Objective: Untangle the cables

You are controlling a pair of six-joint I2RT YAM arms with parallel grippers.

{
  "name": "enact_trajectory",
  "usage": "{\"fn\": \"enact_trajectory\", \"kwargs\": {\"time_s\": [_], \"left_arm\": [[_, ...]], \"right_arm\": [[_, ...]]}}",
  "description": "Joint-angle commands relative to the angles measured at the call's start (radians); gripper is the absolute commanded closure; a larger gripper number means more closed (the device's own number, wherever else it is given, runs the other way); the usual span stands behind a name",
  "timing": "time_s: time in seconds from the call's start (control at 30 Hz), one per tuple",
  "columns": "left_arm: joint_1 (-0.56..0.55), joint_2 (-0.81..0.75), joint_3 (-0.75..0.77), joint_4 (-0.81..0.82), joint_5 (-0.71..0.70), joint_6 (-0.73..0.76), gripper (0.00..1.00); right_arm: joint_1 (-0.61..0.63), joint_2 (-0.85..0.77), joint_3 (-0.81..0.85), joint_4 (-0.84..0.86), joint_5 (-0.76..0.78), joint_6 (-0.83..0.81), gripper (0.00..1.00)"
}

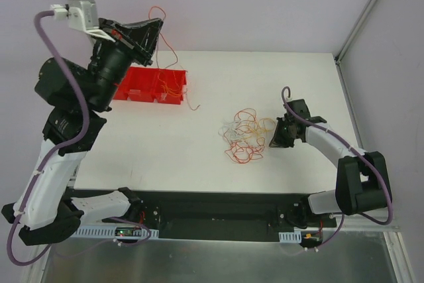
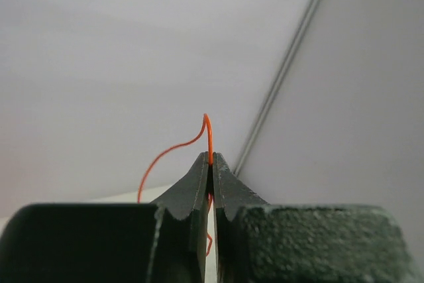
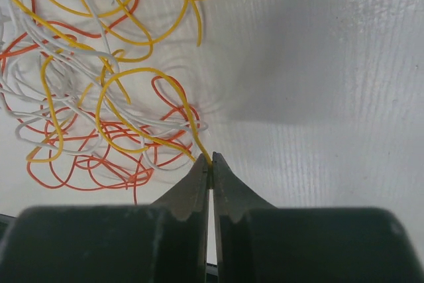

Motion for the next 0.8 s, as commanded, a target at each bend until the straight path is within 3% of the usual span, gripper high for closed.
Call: {"fn": "enact_trajectory", "kwargs": {"time_s": [0.0, 0.17, 0.37, 0.47, 0.77], "left_arm": [[0.005, -0.036, -0.090, -0.125, -0.177, 0.051, 1.00], [0.005, -0.070, -0.193, -0.202, -0.232, 0.038, 1.00], [0.045, -0.022, -0.217, -0.230, -0.323, -0.005, 1.00], [0.084, 0.021, -0.198, -0.230, -0.313, -0.025, 1.00], [0.188, 0.104, -0.135, -0.225, -0.375, 0.024, 1.00]], "right_arm": [[-0.008, -0.024, 0.054, -0.057, -0.012, -0.078, 0.90], [-0.006, -0.054, 0.063, -0.060, -0.089, -0.092, 0.79], [0.000, -0.126, 0.122, -0.157, -0.115, -0.110, 0.40], [0.003, -0.198, 0.146, -0.200, -0.109, -0.129, 0.27], [0.003, -0.320, 0.181, -0.329, -0.049, -0.162, 0.22]]}}
